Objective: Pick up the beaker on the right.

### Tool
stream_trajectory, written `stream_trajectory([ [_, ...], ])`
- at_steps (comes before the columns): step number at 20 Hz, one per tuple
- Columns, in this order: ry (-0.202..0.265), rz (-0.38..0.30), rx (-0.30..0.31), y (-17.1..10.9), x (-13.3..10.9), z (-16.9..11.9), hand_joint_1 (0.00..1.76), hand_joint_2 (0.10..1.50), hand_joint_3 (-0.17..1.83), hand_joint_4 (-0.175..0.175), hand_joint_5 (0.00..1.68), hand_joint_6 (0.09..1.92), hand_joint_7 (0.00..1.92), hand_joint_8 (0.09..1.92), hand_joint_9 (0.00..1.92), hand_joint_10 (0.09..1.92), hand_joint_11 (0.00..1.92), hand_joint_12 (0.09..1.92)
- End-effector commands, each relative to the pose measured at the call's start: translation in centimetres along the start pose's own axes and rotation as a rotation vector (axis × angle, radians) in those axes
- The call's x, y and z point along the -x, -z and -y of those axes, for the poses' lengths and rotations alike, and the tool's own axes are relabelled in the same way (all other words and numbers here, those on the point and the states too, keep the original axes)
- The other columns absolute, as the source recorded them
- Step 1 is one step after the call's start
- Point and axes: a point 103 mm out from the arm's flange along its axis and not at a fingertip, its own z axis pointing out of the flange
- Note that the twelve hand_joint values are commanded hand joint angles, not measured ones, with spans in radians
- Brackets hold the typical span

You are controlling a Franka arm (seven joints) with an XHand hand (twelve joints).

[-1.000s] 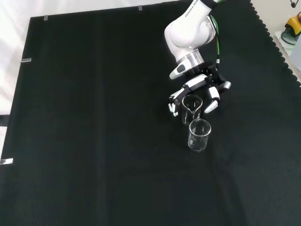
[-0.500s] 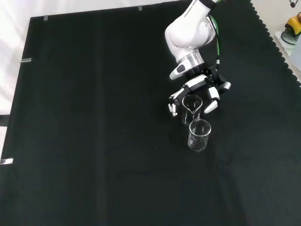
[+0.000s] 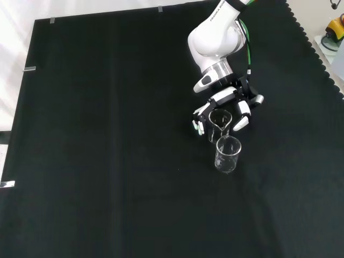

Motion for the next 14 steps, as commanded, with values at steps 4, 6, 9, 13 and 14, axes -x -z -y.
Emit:
stream_trajectory([
  [4, -0.032, 0.038, 0.091, 0.1, -0.2, -0.1, 1.2, 0.55, 0.99, -0.127, 0.81, 1.13, 0.91, 0.8, 0.97, 0.58, 0.65, 1.12],
  [6, -0.032, 0.041, 0.108, 0.4, -0.4, -0.1, 1.21, 0.76, 0.68, -0.162, 0.93, 1.13, 0.98, 0.91, 1.0, 0.67, 0.78, 1.05],
  [9, -0.03, 0.047, 0.127, 1.1, -0.7, -0.2, 1.25, 0.95, 0.33, -0.175, 0.96, 1.07, 0.99, 1.03, 1.0, 0.79, 0.82, 1.0],
  [13, -0.019, 0.048, 0.146, 1.9, -1.0, -0.1, 1.27, 0.94, 0.32, -0.175, 1.0, 1.0, 1.04, 0.98, 1.05, 0.79, 0.86, 0.96],
  [14, -0.017, 0.051, 0.151, 2.0, -1.1, -0.1, 1.27, 0.92, 0.34, -0.175, 1.02, 0.99, 1.05, 0.96, 1.07, 0.78, 0.87, 0.95],
])
